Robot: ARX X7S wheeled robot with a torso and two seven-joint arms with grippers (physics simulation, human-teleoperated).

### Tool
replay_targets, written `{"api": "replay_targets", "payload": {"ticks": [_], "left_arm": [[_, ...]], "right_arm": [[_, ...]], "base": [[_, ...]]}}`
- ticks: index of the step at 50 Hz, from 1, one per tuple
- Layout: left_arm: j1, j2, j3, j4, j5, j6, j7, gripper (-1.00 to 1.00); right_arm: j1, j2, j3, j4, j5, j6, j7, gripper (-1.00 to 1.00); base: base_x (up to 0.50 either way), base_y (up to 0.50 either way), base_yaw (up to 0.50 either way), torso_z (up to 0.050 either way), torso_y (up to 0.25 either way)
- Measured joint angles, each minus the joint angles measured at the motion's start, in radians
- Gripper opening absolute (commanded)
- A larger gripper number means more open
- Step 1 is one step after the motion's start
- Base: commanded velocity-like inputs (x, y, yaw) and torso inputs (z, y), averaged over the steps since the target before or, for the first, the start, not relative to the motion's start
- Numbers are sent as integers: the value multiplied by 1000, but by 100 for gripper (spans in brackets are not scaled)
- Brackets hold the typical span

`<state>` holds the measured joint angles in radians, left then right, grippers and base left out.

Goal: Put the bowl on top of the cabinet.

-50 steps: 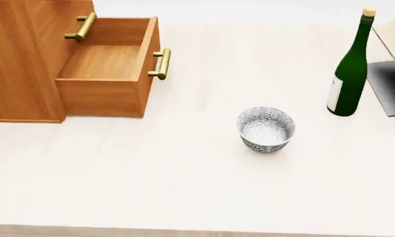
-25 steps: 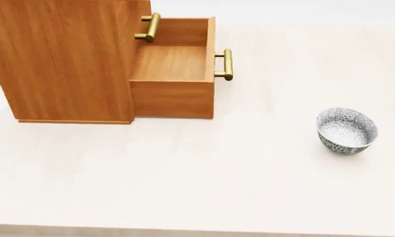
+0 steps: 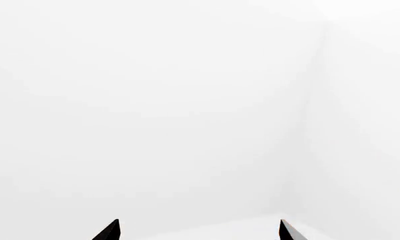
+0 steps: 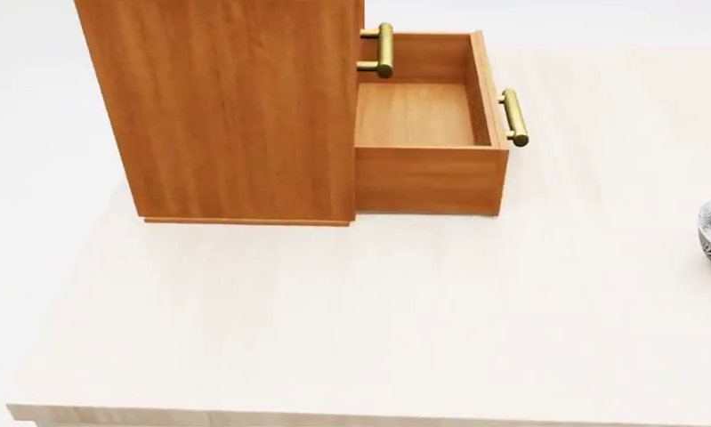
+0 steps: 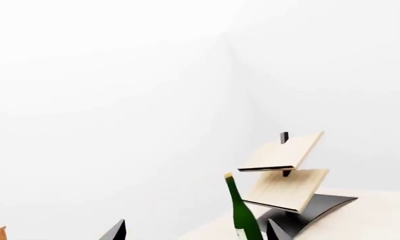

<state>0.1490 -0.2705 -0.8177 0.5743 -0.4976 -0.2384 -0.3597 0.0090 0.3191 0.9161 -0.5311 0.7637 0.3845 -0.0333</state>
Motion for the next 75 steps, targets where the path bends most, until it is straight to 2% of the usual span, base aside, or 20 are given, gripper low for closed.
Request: {"api": "replay_targets", "payload": {"ticks": [21, 75], "left_arm": [[5, 0, 1, 0, -3, 4, -1, 100], [11, -5, 11, 0, -10, 10, -8, 100]], "right_arm": [[-8, 2, -24, 15, -24, -1, -1, 100], [-32, 8, -59, 29, -11, 9, -21, 100]], "base": [[31, -10, 0, 0, 0], [489, -64, 0, 0, 0]]}}
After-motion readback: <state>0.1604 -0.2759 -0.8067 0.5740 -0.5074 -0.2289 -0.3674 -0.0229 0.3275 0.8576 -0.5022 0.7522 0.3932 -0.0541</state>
